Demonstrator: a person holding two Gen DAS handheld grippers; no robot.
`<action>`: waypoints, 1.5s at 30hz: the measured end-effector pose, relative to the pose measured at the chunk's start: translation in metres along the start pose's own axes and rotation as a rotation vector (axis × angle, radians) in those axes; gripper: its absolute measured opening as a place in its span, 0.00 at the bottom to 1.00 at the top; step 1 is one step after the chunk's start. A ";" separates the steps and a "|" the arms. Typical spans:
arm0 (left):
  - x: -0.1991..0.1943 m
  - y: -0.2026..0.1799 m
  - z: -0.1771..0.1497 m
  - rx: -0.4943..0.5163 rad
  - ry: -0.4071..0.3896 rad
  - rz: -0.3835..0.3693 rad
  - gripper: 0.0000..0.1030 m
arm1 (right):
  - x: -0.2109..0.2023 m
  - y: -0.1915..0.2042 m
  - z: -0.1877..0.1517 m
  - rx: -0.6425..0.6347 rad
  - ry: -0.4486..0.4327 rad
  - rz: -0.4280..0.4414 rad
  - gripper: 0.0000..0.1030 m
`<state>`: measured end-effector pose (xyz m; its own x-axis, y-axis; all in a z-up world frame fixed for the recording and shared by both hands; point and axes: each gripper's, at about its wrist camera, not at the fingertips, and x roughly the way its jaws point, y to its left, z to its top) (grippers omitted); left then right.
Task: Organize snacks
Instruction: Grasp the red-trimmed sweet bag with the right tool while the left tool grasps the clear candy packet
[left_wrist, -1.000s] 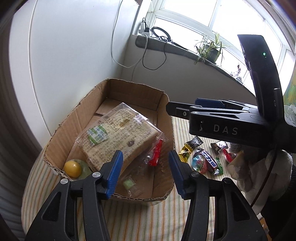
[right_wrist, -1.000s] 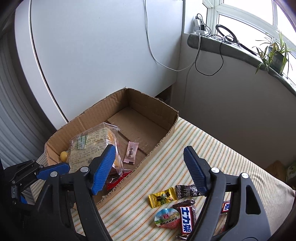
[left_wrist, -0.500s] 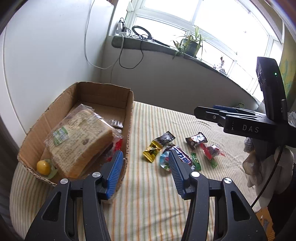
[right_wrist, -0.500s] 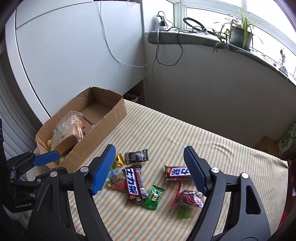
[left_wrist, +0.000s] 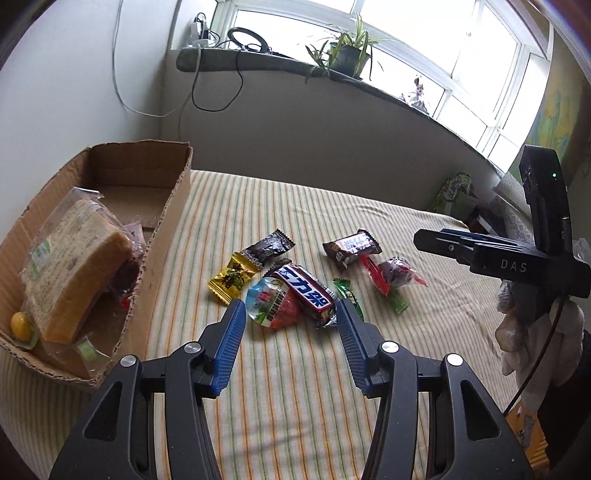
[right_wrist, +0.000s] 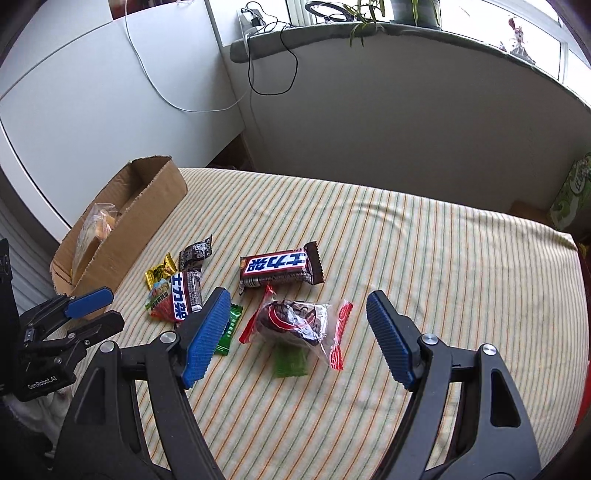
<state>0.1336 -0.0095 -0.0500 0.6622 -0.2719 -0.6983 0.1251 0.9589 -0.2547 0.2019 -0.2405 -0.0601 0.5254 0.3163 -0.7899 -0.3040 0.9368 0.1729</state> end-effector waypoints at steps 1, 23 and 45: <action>0.004 -0.001 -0.001 0.001 0.005 0.005 0.49 | 0.004 0.000 -0.003 0.003 0.007 0.006 0.76; 0.064 -0.002 0.002 0.044 0.105 0.088 0.48 | 0.042 0.001 -0.012 -0.014 0.045 0.005 0.76; 0.058 0.005 -0.002 0.008 0.089 0.086 0.33 | 0.022 0.008 -0.016 -0.049 -0.002 -0.034 0.56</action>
<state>0.1713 -0.0205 -0.0935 0.6029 -0.1946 -0.7737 0.0772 0.9795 -0.1861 0.1987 -0.2287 -0.0855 0.5372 0.2849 -0.7939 -0.3248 0.9385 0.1171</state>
